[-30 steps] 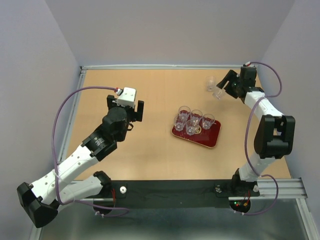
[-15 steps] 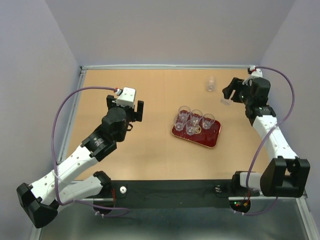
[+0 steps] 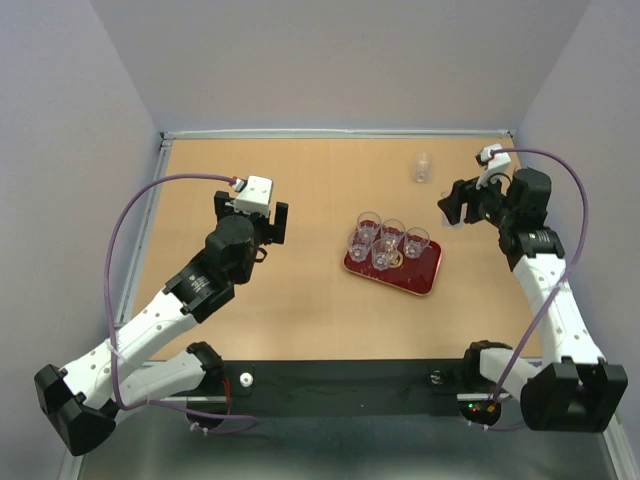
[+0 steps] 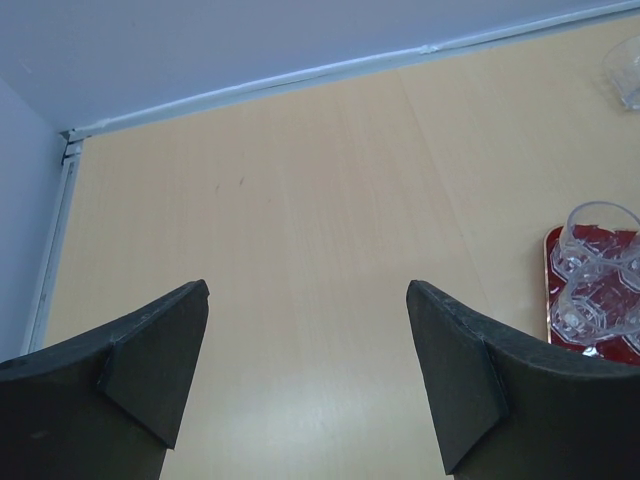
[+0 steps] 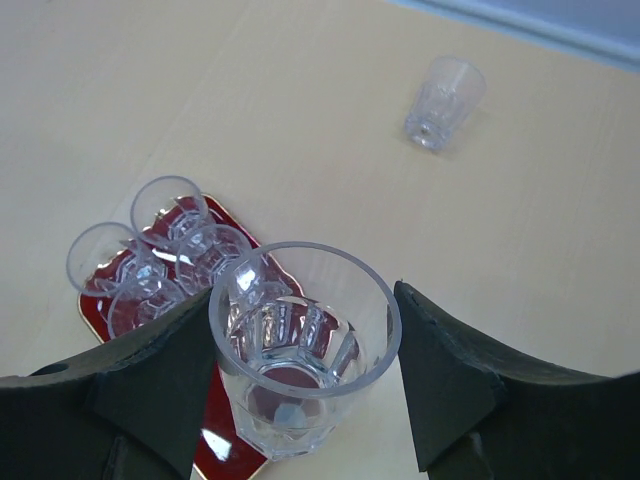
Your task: Place the glasses into the tray
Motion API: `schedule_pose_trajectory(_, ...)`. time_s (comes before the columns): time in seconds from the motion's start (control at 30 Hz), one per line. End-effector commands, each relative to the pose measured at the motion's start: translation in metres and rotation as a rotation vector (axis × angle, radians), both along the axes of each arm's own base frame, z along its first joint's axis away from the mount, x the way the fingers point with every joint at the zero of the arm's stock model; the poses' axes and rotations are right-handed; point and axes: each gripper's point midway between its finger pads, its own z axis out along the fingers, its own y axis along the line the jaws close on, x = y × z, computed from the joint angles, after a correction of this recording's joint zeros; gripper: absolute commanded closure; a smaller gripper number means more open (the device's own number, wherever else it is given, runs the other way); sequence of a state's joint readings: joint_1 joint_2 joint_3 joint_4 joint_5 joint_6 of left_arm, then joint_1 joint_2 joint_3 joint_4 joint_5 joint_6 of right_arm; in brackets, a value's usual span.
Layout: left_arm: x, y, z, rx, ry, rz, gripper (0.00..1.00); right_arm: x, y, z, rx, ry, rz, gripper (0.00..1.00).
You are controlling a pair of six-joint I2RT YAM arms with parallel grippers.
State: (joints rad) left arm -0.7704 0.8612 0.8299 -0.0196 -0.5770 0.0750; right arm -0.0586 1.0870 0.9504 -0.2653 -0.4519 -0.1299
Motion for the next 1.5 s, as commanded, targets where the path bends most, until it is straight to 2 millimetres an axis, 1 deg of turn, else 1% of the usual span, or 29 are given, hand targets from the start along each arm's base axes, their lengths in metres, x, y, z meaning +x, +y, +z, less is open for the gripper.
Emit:
schedule_pose_trajectory(0.0, 0.003, 0.006, 0.010, -0.024, -0.041, 0.036, 0.08, -0.030, 0.019, 0.021, -0.091, -0.134, 0.186, 0.46)
schedule_pose_trajectory(0.07, 0.002, 0.009, 0.011, -0.026, -0.046, 0.045, 0.08, -0.041, 0.023, 0.023, -0.119, -0.175, 0.225, 0.46)
schedule_pose_trajectory(0.1, 0.002, 0.009, 0.011, -0.025, -0.045, 0.046, 0.08, -0.049, 0.029, 0.013, -0.125, -0.175, 0.277, 0.46)
schedule_pose_trajectory(0.17, 0.002, 0.010, 0.011, -0.024, -0.047, 0.050, 0.08, -0.060, 0.035, 0.007, -0.143, -0.199, 0.337, 0.45)
schedule_pose_trajectory(0.2, 0.002, 0.011, 0.012, -0.027, -0.050, 0.052, 0.08, -0.068, 0.040, 0.010, -0.171, -0.249, 0.386, 0.45)
schedule_pose_trajectory(0.23, 0.002, 0.011, 0.012, -0.024, -0.050, 0.053, 0.08, -0.073, 0.042, -0.001, -0.182, -0.244, 0.411, 0.45)
schedule_pose_trajectory(0.43, 0.004, 0.007, 0.008, -0.014, -0.039, 0.041, 0.08, -0.087, 0.050, -0.013, -0.232, -0.298, 0.514, 0.45)
schedule_pose_trajectory(0.53, 0.003, 0.002, 0.008, -0.021, -0.037, 0.017, 0.08, -0.098, 0.057, -0.024, -0.255, -0.319, 0.595, 0.45)
schedule_pose_trajectory(0.63, -0.001, -0.012, 0.012, -0.062, -0.041, -0.072, 0.07, -0.104, 0.060, -0.034, -0.287, -0.341, 0.655, 0.45)
schedule_pose_trajectory(0.67, -0.005, -0.029, 0.016, -0.104, -0.046, -0.162, 0.07, -0.107, 0.061, -0.037, -0.295, -0.345, 0.671, 0.45)
schedule_pose_trajectory(0.73, -0.012, -0.051, 0.021, -0.169, -0.043, -0.278, 0.06, -0.110, 0.064, -0.039, -0.329, -0.389, 0.717, 0.45)
schedule_pose_trajectory(0.77, -0.022, -0.073, 0.029, -0.208, -0.047, -0.410, 0.06, -0.112, 0.065, -0.037, -0.344, -0.413, 0.730, 0.45)
schedule_pose_trajectory(0.83, -0.033, -0.101, 0.030, -0.338, 0.015, -0.524, 0.06, -0.115, 0.068, -0.035, -0.372, -0.462, 0.765, 0.45)
schedule_pose_trajectory(0.87, -0.048, -0.124, 0.039, -0.398, 0.030, -0.664, 0.06, -0.115, 0.069, -0.033, -0.382, -0.478, 0.772, 0.45)
schedule_pose_trajectory(0.9, -0.055, -0.137, 0.040, -0.477, 0.079, -0.721, 0.06, -0.116, 0.069, -0.032, -0.394, -0.496, 0.782, 0.45)
schedule_pose_trajectory(0.93, -0.057, -0.152, 0.030, -0.521, 0.146, -0.765, 0.06, -0.116, 0.070, -0.032, -0.398, -0.505, 0.787, 0.45)
schedule_pose_trajectory(0.97, -0.069, -0.168, 0.038, -0.567, 0.164, -0.874, 0.06, -0.117, 0.070, -0.032, -0.403, -0.508, 0.789, 0.45)
schedule_pose_trajectory(1.0, -0.074, -0.177, 0.039, -0.601, 0.199, -0.921, 0.06, -0.117, 0.070, -0.032, -0.409, -0.515, 0.792, 0.45)
schedule_pose_trajectory(1.03, -0.077, -0.194, 0.028, -0.661, 0.302, -0.972, 0.06, -0.119, 0.071, -0.031, -0.417, -0.528, 0.798, 0.45)
schedule_pose_trajectory(1.07, -0.077, -0.202, 0.032, -0.683, 0.334, -0.991, 0.07, -0.119, 0.071, -0.031, -0.420, -0.536, 0.800, 0.45)
schedule_pose_trajectory(1.1, -0.076, -0.210, 0.029, -0.701, 0.375, -1.002, 0.08, -0.120, 0.072, -0.030, -0.422, -0.542, 0.803, 0.45)
schedule_pose_trajectory(1.13, -0.077, -0.224, 0.018, -0.718, 0.442, -1.013, 0.10, -0.122, 0.072, -0.028, -0.421, -0.550, 0.806, 0.45)
schedule_pose_trajectory(1.2, -0.081, -0.240, 0.022, -0.730, 0.463, -1.048, 0.10, -0.123, 0.073, -0.027, -0.416, -0.554, 0.809, 0.45)
schedule_pose_trajectory(1.23, -0.080, -0.249, 0.014, -0.729, 0.492, -1.048, 0.10, -0.123, 0.074, -0.027, -0.413, -0.553, 0.810, 0.45)
schedule_pose_trajectory(1.27, -0.086, -0.257, 0.016, -0.736, 0.501, -1.072, 0.10, -0.124, 0.074, -0.026, -0.412, -0.555, 0.809, 0.45)
schedule_pose_trajectory(1.33, -0.088, -0.267, 0.022, -0.766, 0.524, -1.093, 0.10, -0.124, 0.074, -0.025, -0.407, -0.554, 0.808, 0.45)
schedule_pose_trajectory(1.37, -0.087, -0.274, 0.015, -0.767, 0.545, -1.092, 0.12, -0.125, 0.074, -0.025, -0.405, -0.555, 0.808, 0.45)
schedule_pose_trajectory(1.4, -0.089, -0.280, 0.017, -0.774, 0.556, -1.101, 0.13, -0.126, 0.075, -0.024, -0.403, -0.556, 0.808, 0.45)
schedule_pose_trajectory(1.47, -0.089, -0.289, 0.008, -0.770, 0.586, -1.103, 0.15, -0.127, 0.075, -0.024, -0.398, -0.554, 0.808, 0.45)
